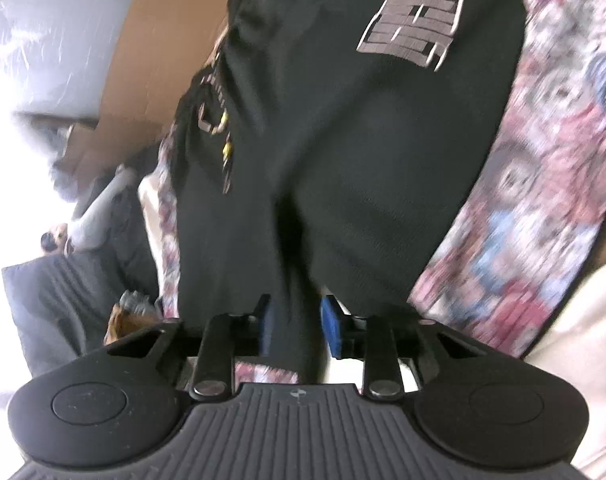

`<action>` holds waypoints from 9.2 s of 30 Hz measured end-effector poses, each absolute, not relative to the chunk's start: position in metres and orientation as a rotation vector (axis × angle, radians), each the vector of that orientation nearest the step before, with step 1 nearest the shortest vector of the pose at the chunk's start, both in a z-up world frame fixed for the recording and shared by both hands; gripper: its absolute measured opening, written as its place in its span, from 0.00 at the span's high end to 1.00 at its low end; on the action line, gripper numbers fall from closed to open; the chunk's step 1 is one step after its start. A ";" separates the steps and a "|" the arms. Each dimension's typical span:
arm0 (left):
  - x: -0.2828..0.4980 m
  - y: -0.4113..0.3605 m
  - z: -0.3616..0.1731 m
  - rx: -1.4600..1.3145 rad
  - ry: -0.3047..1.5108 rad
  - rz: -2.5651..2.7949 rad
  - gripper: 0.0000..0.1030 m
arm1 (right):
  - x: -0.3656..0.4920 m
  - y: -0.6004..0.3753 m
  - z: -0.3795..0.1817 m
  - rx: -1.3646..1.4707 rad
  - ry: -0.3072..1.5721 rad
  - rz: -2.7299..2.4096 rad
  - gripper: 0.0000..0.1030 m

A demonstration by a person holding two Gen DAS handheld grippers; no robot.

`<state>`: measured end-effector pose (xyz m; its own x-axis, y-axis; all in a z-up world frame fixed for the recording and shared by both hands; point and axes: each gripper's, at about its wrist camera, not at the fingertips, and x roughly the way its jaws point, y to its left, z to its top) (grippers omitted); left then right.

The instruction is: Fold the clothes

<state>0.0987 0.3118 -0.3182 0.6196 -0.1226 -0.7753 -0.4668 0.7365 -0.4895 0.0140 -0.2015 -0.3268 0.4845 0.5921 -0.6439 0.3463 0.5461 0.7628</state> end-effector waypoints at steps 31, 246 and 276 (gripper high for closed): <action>0.043 0.347 -0.279 -0.901 0.887 0.234 0.94 | -0.025 -0.251 -0.341 0.969 1.160 -0.078 0.70; 0.411 -0.015 -0.343 -0.149 1.111 -0.188 0.34 | 0.371 -0.221 -0.314 0.213 0.907 0.304 0.60; 0.399 0.084 -0.312 -0.310 1.006 -0.111 0.60 | 0.393 -0.214 -0.311 0.212 0.864 0.277 0.67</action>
<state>0.3990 0.0844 -0.3117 0.5340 -0.2334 -0.8126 -0.0507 0.9506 -0.3064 0.3926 -0.2144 -0.3110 0.6172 0.3243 -0.7169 -0.1537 0.9432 0.2944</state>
